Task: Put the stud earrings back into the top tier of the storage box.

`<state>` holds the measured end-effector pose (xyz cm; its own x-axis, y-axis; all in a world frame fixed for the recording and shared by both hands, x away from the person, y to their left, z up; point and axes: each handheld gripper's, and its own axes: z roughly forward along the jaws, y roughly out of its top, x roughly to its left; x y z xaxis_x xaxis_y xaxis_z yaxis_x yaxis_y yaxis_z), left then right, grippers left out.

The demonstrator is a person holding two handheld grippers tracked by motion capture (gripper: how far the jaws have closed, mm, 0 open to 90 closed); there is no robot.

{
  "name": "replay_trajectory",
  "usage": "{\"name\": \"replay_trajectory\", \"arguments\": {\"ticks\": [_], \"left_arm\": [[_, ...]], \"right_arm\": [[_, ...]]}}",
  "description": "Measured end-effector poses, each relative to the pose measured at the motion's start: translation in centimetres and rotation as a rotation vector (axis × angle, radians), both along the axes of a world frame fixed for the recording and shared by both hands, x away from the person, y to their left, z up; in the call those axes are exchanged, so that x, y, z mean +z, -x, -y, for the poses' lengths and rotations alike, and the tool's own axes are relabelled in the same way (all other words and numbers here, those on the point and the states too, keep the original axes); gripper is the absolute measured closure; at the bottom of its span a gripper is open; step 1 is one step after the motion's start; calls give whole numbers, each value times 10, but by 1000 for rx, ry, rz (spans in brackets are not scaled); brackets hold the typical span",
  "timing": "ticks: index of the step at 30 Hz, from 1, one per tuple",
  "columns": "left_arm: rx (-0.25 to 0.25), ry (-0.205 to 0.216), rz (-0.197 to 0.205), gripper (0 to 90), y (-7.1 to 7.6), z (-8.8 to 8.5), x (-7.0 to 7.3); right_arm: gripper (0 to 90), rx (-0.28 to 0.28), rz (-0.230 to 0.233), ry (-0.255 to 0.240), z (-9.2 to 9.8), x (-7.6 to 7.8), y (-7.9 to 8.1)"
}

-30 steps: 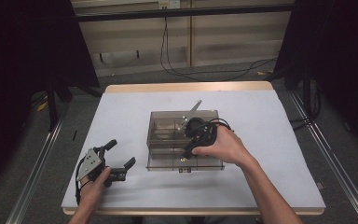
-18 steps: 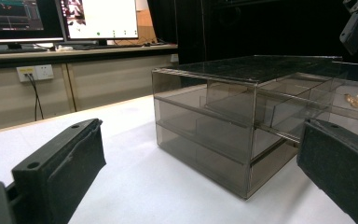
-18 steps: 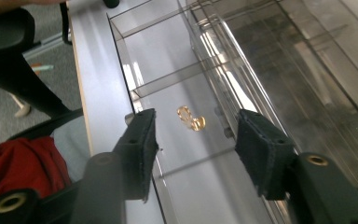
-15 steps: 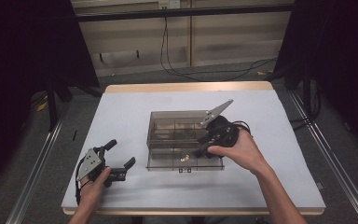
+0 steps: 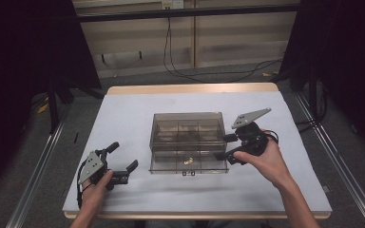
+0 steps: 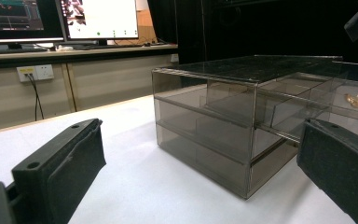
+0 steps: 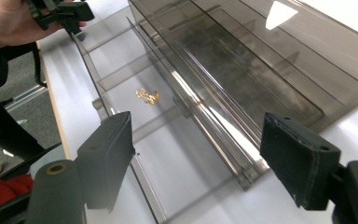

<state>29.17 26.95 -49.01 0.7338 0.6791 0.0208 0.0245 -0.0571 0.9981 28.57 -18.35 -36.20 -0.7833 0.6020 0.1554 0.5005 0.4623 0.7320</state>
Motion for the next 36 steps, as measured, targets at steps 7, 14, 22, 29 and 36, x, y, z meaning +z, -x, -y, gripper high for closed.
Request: {"name": "replay_trajectory", "arguments": {"ticks": [7,14,22,29,36], "left_arm": [[0,0,-1,7,0,0,0],[0,0,0,7,0,0,0],[0,-1,-1,7,0,0,0],[0,-4,-2,7,0,0,0],[-1,-2,-1,7,0,0,0]], "right_arm": [[199,-51,10,-7,15,-9,10],[159,-152,67,-27,37,-15,22],[129,-235,65,-35,60,-33,34],[122,-286,51,-35,69,-56,43],[116,-335,56,-35,77,-77,52]]}}
